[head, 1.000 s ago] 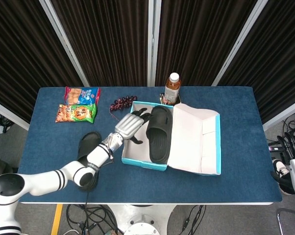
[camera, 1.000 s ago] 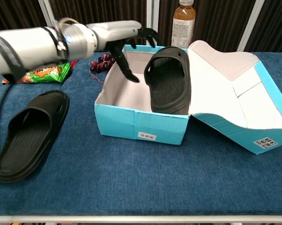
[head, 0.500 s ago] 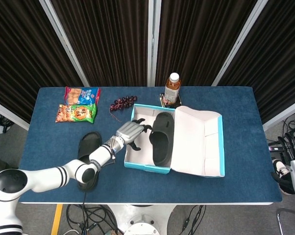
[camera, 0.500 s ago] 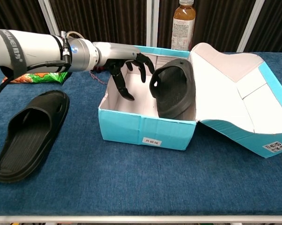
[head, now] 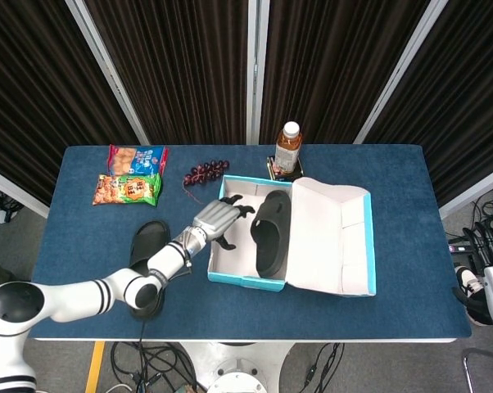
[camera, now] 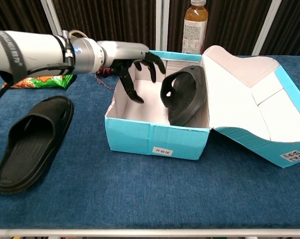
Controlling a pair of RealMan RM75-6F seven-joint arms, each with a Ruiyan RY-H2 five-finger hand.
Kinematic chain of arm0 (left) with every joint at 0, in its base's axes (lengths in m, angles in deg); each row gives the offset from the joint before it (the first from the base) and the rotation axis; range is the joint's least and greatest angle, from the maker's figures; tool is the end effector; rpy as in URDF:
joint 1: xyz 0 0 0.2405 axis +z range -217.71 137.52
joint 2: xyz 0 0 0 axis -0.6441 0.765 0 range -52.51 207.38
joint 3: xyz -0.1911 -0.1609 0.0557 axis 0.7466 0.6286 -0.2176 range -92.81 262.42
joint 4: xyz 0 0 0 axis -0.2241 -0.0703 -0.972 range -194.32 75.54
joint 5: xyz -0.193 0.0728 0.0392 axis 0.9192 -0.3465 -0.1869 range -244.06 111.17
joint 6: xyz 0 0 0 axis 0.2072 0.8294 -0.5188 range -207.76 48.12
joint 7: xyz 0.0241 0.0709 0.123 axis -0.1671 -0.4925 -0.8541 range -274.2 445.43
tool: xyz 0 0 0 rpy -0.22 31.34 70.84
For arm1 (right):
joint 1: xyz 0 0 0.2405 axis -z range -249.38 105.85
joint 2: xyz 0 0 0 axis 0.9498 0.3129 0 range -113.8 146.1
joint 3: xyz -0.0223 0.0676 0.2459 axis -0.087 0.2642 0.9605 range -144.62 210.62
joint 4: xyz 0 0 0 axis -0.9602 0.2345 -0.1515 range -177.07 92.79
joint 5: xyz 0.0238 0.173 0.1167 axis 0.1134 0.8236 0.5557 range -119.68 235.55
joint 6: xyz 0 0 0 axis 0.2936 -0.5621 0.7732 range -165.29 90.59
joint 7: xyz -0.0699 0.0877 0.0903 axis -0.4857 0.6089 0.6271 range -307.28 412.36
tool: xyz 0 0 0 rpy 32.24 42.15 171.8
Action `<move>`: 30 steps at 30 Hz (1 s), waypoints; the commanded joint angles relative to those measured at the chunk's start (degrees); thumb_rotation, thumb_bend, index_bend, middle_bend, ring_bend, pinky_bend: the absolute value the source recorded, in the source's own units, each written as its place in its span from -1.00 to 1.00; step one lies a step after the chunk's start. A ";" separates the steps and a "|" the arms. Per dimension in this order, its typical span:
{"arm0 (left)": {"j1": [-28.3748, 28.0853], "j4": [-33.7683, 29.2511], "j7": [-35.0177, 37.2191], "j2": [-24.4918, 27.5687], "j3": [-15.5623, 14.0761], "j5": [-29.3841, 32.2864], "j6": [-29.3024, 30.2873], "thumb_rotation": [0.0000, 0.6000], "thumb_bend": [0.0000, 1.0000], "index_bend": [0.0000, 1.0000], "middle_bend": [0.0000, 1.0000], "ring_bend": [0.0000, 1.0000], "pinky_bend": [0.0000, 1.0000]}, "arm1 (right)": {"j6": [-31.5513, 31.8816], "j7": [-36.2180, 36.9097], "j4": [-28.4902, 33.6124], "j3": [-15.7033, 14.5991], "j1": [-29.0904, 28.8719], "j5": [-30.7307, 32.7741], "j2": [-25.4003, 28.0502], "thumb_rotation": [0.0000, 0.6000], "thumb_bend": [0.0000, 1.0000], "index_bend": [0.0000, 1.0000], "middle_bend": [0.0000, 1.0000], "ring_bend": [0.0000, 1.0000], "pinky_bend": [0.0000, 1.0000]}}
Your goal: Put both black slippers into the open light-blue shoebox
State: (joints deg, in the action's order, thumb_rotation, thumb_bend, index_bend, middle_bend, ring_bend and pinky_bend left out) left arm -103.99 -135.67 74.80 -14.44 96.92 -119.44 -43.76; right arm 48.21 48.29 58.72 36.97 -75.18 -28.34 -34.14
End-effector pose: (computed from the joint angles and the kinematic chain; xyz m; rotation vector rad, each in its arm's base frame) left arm -0.0474 0.3927 -0.0558 -2.1407 -1.0741 -0.9132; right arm -0.2952 -0.1760 0.2228 1.4170 -0.7632 0.7899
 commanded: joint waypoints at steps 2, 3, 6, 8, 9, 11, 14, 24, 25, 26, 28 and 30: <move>2.24 -6.22 -1.35 4.47 -0.22 -2.91 5.09 1.00 -0.68 -0.71 -0.60 -1.00 -0.69 | 0.14 0.23 -0.19 -0.09 0.13 -0.07 0.07 1.00 -0.91 -1.00 -1.00 -1.00 -1.00; 2.66 -7.37 -1.14 5.21 -0.13 -3.69 5.90 1.00 -0.68 -0.71 -0.61 -1.00 -0.69 | 0.18 0.28 -0.20 -0.08 0.13 -0.09 0.07 1.00 -0.91 -1.00 -1.00 -1.00 -1.00; 3.95 -11.73 1.66 7.85 0.16 -8.29 7.18 1.00 -0.68 -0.71 -0.61 -1.00 -0.69 | 0.26 0.33 -0.24 -0.11 0.10 -0.37 -0.03 1.00 -0.91 -1.00 -1.00 -1.00 -1.00; 4.40 -13.94 4.45 9.25 0.13 -12.87 7.21 1.00 -0.63 -0.66 -0.61 -1.00 -0.70 | 0.20 0.31 -0.30 -0.17 0.04 -0.54 -0.15 1.00 -0.91 -1.00 -1.00 -1.00 -1.00; 4.53 -14.80 6.36 9.82 -0.11 -16.02 7.13 1.00 -0.58 -0.62 -0.61 -1.00 -0.71 | 0.08 0.29 -0.31 -0.19 -0.02 -0.56 -0.21 1.00 -0.91 -1.00 -1.00 -1.00 -1.00; 4.21 -15.37 9.19 10.14 -0.69 -20.94 6.70 1.00 -0.47 -0.57 -0.60 -1.00 -0.71 | -0.10 0.17 -0.29 -0.20 -0.12 -0.55 -0.26 1.00 -0.91 -1.00 -1.00 -1.00 -1.00; 3.16 -14.79 13.87 9.36 -1.55 -26.83 5.95 1.00 -0.37 -0.54 -0.60 -1.00 -0.72 | -0.23 -0.04 -0.10 -0.19 -0.23 -0.60 -0.23 1.00 -0.91 -1.00 -1.00 -1.00 -1.00; -1.59 -11.04 19.13 4.67 -2.57 -32.58 2.46 1.00 -0.28 -0.53 -0.59 -1.00 -0.72 | 0.09 0.14 -0.15 -0.26 0.08 -0.34 -0.09 1.00 -0.91 -1.00 -1.00 -1.00 -1.00; -1.85 -10.71 18.68 4.22 -2.65 -32.37 2.13 1.00 -0.28 -0.53 -0.59 -1.00 -0.72 | 0.10 0.24 -0.22 -0.27 0.12 -0.31 -0.10 1.00 -0.91 -1.00 -1.00 -1.00 -1.00; -2.07 -10.37 18.18 3.81 -2.74 -32.07 1.79 1.00 -0.28 -0.53 -0.59 -1.00 -0.73 | 0.11 0.34 -0.31 -0.29 0.15 -0.29 -0.13 1.00 -0.91 -1.00 -1.00 -1.00 -1.00; -2.50 -9.62 16.43 3.14 -2.98 -31.16 0.97 1.00 -0.28 -0.52 -0.59 -1.00 -0.73 | 0.18 0.64 -0.54 -0.33 0.22 -0.32 -0.19 1.00 -0.91 -1.00 -1.00 -1.00 -1.00; -2.60 -9.30 14.28 2.73 -3.28 -29.91 0.41 1.00 -0.28 -0.52 -0.59 -1.00 -0.73 | 0.21 0.92 -0.79 -0.31 0.24 -0.29 -0.21 1.00 -0.91 -1.00 -1.00 -1.00 -1.00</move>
State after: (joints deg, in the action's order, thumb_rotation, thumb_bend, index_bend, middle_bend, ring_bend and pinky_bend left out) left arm -106.28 -145.48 90.58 -11.14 93.97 -150.39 -42.67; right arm 48.42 49.16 57.98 36.66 -74.95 -28.64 -34.34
